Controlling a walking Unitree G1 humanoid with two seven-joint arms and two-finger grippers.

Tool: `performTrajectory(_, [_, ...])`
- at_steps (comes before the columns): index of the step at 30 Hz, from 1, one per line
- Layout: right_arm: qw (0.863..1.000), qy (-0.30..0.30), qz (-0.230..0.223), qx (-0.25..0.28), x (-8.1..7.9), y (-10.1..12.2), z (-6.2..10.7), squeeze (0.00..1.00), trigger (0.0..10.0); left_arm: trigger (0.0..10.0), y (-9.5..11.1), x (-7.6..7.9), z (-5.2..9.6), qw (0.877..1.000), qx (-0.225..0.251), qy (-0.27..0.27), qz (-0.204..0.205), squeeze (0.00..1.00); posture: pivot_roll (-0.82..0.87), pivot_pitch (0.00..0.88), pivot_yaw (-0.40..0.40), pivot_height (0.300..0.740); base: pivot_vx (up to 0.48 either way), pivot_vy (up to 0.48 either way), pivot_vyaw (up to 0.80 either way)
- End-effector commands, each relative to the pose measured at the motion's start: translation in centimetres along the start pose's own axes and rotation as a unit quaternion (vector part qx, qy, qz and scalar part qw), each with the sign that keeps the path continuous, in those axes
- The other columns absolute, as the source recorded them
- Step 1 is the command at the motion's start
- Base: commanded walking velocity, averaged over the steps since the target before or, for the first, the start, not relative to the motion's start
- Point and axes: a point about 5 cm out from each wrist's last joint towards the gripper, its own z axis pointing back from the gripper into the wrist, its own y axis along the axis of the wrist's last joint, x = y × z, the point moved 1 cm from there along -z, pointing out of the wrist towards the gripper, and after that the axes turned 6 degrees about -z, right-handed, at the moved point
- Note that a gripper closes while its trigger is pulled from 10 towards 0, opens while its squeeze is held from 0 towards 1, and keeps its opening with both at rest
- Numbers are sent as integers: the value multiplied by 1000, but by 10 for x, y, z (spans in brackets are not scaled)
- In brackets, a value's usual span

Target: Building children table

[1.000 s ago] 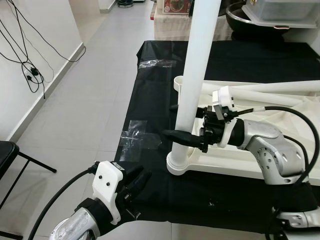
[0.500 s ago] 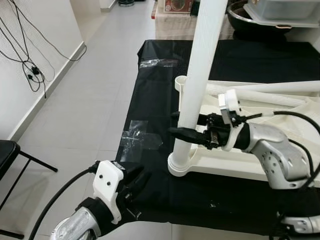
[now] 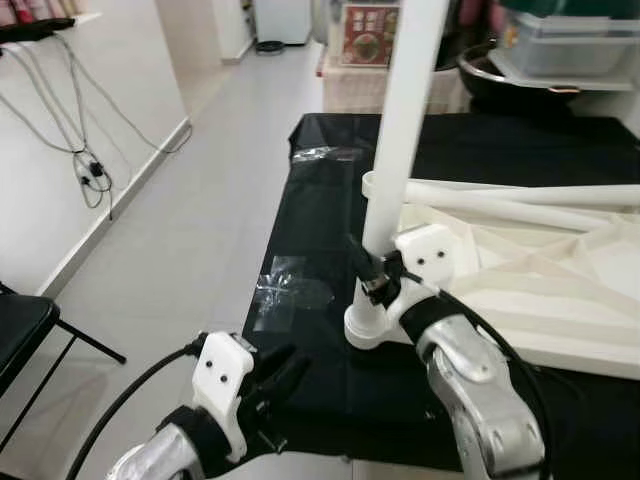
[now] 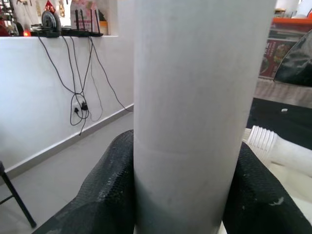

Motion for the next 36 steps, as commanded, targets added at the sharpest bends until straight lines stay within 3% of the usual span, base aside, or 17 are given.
performTrajectory(1, [992,-45,17,-113,19,-44,5,0,0,10000,-5,-4,4,1000,-16,4,-5,0,38,162,2,740,0,0,0])
performTrajectory(3, [993,-46,18,-107,20,-41,2,0,0,10000,-5,-5,4,1000,-17,5,-6,0,41,162,6,740,0,0,0])
performTrajectory(4, [994,-40,15,-104,19,-40,2,0,706,10000,-5,-5,4,1000,-17,5,-6,0,41,164,6,740,0,0,0])
performTrajectory(5, [995,-37,8,-97,16,-37,1,0,10000,10000,-5,-5,4,1000,-17,5,-6,0,41,164,6,740,0,0,0])
performTrajectory(8, [995,-49,2,-90,9,-34,2,0,10000,10000,-6,-5,4,1000,-17,5,-7,0,41,164,6,740,0,0,0])
performTrajectory(9, [996,-33,-16,-82,4,-31,2,90,10000,10000,-5,-5,4,1000,-17,5,-7,0,37,166,6,740,0,0,0])
performTrajectory(10, [997,5,-46,-67,-2,-26,0,1000,10000,10000,-5,-5,4,1000,-16,5,-6,0,37,166,6,740,0,0,0])
performTrajectory(12, [996,32,-67,-56,-5,-22,-2,1000,10000,10000,-5,-5,3,1000,-16,5,-6,0,36,168,6,740,0,0,0])
performTrajectory(14, [989,120,-84,-20,-8,-5,-5,1000,10000,10000,-6,-4,3,1000,-16,4,-4,0,35,169,8,740,0,0,0])
performTrajectory(20, [976,215,-29,5,8,12,-12,1000,10000,10000,-5,-4,4,1000,-16,5,-5,0,45,171,5,740,0,0,0])
performTrajectory(21, [972,235,-14,7,12,15,-13,776,10000,10000,-5,-4,4,1000,-16,6,-5,0,50,175,4,740,0,0,0])
performTrajectory(22, [969,247,-8,9,16,18,-15,137,10000,10000,-5,-4,4,1000,-16,6,-5,0,50,175,4,740,0,0,0])
performTrajectory(23, [966,259,-8,9,19,21,-16,0,10000,10000,-5,-4,5,1000,-16,7,-5,0,51,176,4,740,0,0,0])
performTrajectory(25, [962,274,-4,11,21,24,-17,0,10000,10000,-5,-4,5,1000,-17,8,-5,0,51,176,4,740,0,0,0])
performTrajectory(26, [952,307,-5,10,25,29,-18,0,10000,10000,-5,-4,5,1000,-17,9,-4,0,54,178,5,740,0,0,0])
performTrajectory(33, [934,357,-16,18,36,43,-22,0,10000,10000,-4,-3,6,1000,-17,10,-4,0,62,184,0,740,0,0,0])
performTrajectory(36, [912,409,-25,9,41,45,-17,0,10000,10000,-4,-3,7,1000,-18,12,-4,0,62,184,0,740,0,0,0])
